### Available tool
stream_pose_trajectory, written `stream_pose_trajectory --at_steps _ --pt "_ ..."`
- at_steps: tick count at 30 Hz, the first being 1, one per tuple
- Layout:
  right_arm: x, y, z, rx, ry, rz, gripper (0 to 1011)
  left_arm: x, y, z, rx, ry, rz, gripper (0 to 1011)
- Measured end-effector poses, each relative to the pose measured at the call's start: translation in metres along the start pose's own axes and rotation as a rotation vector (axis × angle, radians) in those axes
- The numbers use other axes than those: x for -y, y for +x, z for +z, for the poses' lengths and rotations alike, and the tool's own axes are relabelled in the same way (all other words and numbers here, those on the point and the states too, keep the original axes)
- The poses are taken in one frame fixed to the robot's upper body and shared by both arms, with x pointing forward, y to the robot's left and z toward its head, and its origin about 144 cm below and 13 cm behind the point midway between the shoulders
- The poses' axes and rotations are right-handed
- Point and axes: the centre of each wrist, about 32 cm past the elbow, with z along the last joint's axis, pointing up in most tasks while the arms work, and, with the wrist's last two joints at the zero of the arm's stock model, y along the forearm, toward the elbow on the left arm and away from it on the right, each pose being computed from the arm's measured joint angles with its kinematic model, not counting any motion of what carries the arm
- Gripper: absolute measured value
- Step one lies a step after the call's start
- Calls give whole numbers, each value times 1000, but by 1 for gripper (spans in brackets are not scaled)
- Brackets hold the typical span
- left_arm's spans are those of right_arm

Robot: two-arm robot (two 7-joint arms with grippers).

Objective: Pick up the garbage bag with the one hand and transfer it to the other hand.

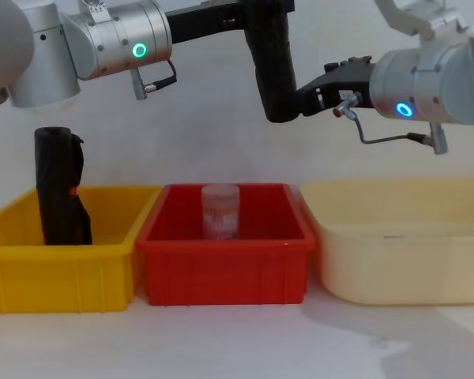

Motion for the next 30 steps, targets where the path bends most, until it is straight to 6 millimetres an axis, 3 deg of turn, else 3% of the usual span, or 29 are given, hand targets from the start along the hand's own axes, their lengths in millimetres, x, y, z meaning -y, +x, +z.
stream_pose_trajectory --at_steps 30 --pt "-44 -8 12 -32 -69 -5 1001 0 0 0 0 0 0 511"
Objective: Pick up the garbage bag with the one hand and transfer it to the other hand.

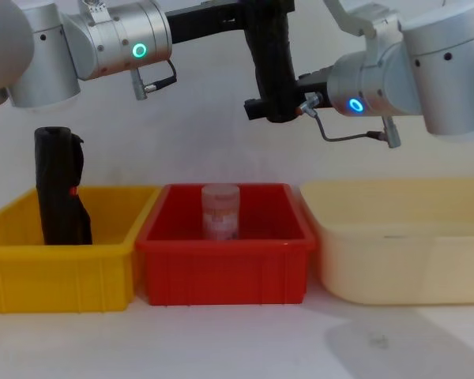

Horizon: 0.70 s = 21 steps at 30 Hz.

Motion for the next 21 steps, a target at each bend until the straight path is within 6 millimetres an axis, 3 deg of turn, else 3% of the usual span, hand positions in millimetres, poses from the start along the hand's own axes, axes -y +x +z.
stream_pose_trajectory --at_steps 11,16,21 --pt "-10 -2 -1 -17 7 -42 996 0 0 0 0 0 0 509" --pt "-12 -3 -1 -20 9 -51 908 0 0 0 0 0 0 509" --pt "-14 -3 -1 -23 11 -58 748 0 0 0 0 0 0 509"
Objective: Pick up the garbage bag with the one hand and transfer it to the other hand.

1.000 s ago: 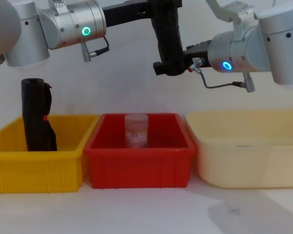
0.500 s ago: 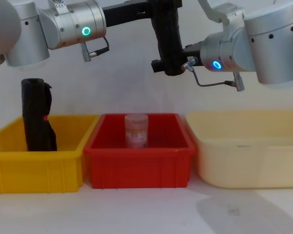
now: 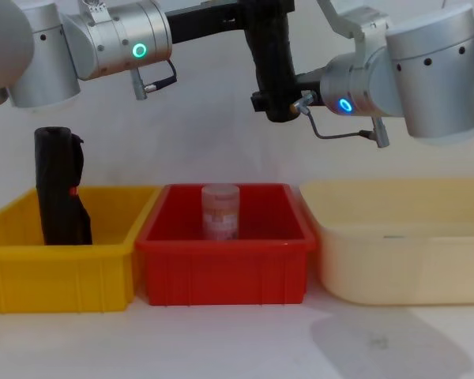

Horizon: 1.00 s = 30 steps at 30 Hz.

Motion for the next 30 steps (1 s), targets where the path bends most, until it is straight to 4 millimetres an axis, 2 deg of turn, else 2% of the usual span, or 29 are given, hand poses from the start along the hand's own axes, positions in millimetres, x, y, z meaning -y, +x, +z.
stream_pose_trajectory --at_steps 4,5,9,24,30 --pt "-1 -1 0 -1 0 -2 658 0 0 0 0 0 0 509" --pt "-1 -1 0 -2 0 -3 600 0 0 0 0 0 0 509" --pt "-2 -1 0 -3 0 -6 480 0 0 0 0 0 0 509" --pt "-3 -1 0 -5 2 -10 453 0 0 0 0 0 0 509" --pt "-3 -1 -1 -5 1 -12 453 0 0 0 0 0 0 668"
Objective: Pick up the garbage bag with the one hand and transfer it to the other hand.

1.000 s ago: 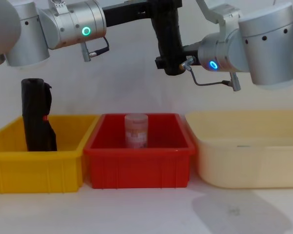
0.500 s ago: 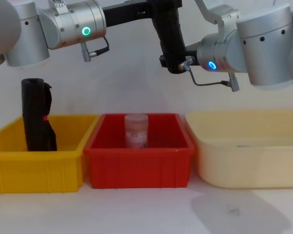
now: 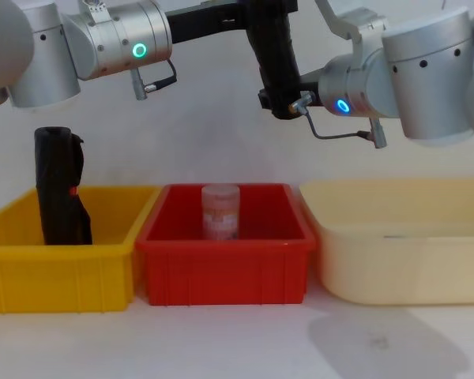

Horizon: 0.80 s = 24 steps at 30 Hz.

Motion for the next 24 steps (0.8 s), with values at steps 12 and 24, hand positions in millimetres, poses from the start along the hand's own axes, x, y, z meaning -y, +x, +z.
stream_pose_trajectory --at_steps 12,24 --pt "1 6 -1 -12 -1 -28 453 0 0 0 0 0 0 993" --pt "4 34 -8 -59 -34 -136 453 0 0 0 0 0 0 1001"
